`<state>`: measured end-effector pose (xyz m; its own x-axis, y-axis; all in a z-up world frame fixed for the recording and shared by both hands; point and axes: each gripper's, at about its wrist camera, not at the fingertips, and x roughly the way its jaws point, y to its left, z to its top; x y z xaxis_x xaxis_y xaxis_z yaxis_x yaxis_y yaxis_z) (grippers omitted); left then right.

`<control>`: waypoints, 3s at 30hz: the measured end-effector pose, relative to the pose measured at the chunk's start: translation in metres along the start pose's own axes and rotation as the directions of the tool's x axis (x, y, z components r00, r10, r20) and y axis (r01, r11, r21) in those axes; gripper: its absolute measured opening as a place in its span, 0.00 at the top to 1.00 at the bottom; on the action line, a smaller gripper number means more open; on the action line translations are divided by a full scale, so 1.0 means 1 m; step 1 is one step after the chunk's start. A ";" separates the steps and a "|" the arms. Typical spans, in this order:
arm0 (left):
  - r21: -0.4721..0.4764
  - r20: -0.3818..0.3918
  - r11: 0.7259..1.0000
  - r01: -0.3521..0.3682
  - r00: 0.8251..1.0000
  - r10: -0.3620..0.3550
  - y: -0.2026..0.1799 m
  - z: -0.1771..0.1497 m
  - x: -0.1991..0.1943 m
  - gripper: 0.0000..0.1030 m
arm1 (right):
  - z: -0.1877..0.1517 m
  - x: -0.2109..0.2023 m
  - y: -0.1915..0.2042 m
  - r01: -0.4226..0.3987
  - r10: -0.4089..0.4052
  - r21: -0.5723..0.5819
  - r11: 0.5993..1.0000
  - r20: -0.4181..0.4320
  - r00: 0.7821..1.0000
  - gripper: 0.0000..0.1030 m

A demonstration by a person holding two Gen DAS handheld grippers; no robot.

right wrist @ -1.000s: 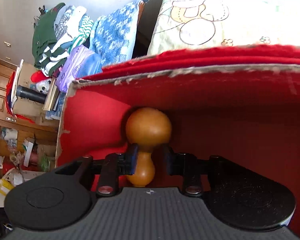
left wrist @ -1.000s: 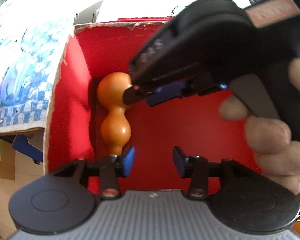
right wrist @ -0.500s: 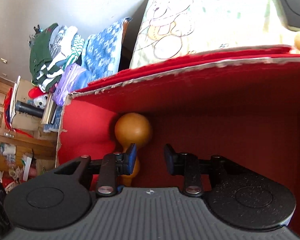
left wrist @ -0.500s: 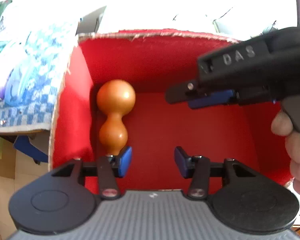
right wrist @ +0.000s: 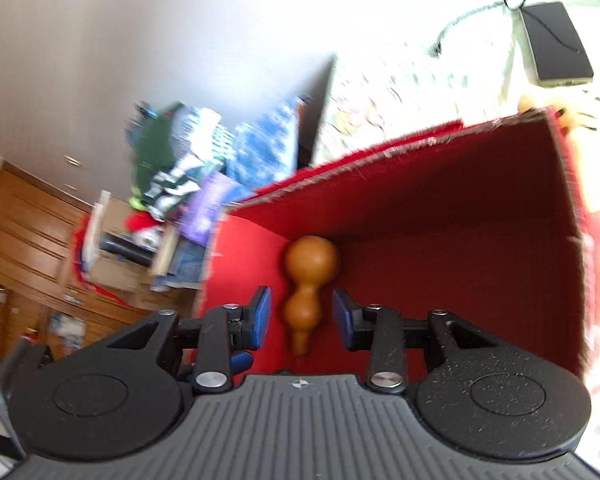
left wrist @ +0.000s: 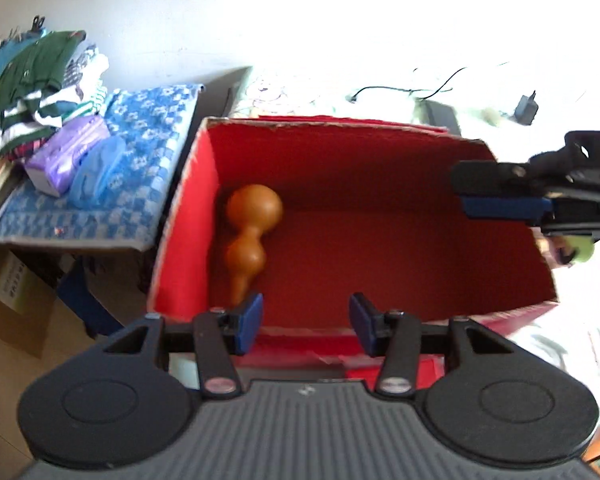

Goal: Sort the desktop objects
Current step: 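Lift the right gripper out of the box toward the pine cone, then grasp the brown pine cone with the right gripper and lift it, then lower the pine cone into the red box and open the right gripper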

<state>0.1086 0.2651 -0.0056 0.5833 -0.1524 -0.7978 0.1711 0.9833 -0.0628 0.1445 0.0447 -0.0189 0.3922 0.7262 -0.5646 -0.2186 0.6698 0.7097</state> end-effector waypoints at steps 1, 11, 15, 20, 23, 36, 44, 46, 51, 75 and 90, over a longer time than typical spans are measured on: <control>0.007 0.027 1.000 -0.012 1.000 0.011 -0.004 -0.006 -0.020 0.49 | -0.003 -0.009 0.000 -0.015 0.015 -0.005 1.000 0.014 1.000 0.63; 0.101 0.160 0.990 0.094 0.981 -0.109 -0.082 -0.070 -0.094 0.38 | -0.046 -0.109 -0.033 -0.053 0.054 -0.015 0.999 0.110 0.992 0.63; 0.124 0.161 0.985 0.119 0.977 -0.138 -0.116 -0.091 -0.070 0.26 | -0.065 -0.130 -0.070 -0.031 0.024 0.074 0.997 0.096 0.995 0.63; 0.188 0.096 0.978 0.084 0.990 -0.104 -0.149 -0.117 -0.033 0.30 | -0.090 -0.133 -0.106 0.036 -0.042 0.144 0.989 0.041 0.998 0.58; 0.206 0.076 0.976 0.067 0.993 -0.085 -0.157 -0.123 -0.017 0.30 | -0.102 -0.135 -0.121 0.048 -0.053 0.179 0.983 0.021 0.998 0.58; 0.321 -0.003 0.944 0.078 0.997 -0.081 -0.180 -0.124 0.024 0.39 | -0.114 -0.112 -0.142 0.056 -0.041 0.265 0.963 -0.061 0.997 0.55; 0.380 0.002 0.923 0.062 0.998 -0.068 -0.182 -0.123 0.026 0.52 | -0.110 -0.080 -0.148 0.076 -0.042 0.321 0.944 -0.112 0.993 0.53; 0.379 -0.012 0.921 0.087 0.996 -0.089 -0.182 -0.121 0.021 0.52 | -0.112 -0.074 -0.149 0.073 -0.036 0.332 0.941 -0.117 0.992 0.53; 0.401 0.013 0.906 0.138 0.988 -0.156 -0.197 -0.116 -0.002 0.52 | -0.112 -0.085 -0.150 0.072 -0.032 0.334 0.940 -0.123 0.992 0.56; 0.408 0.051 0.894 0.186 0.973 -0.225 -0.089 0.050 -0.035 0.52 | 0.019 -0.132 0.008 0.122 -0.108 -0.138 0.983 0.103 0.989 0.57; 0.337 -0.328 0.871 0.356 0.912 -0.246 -0.046 0.056 0.090 0.47 | 0.029 0.039 -0.006 0.427 -0.441 -0.144 0.893 -0.088 0.893 0.57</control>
<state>0.1977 0.2005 -0.0413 0.2294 -0.3481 -0.9090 0.6246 0.7688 -0.1367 0.1866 0.0641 -0.0333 0.3682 0.3665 -0.8545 -0.1562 0.9304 0.3317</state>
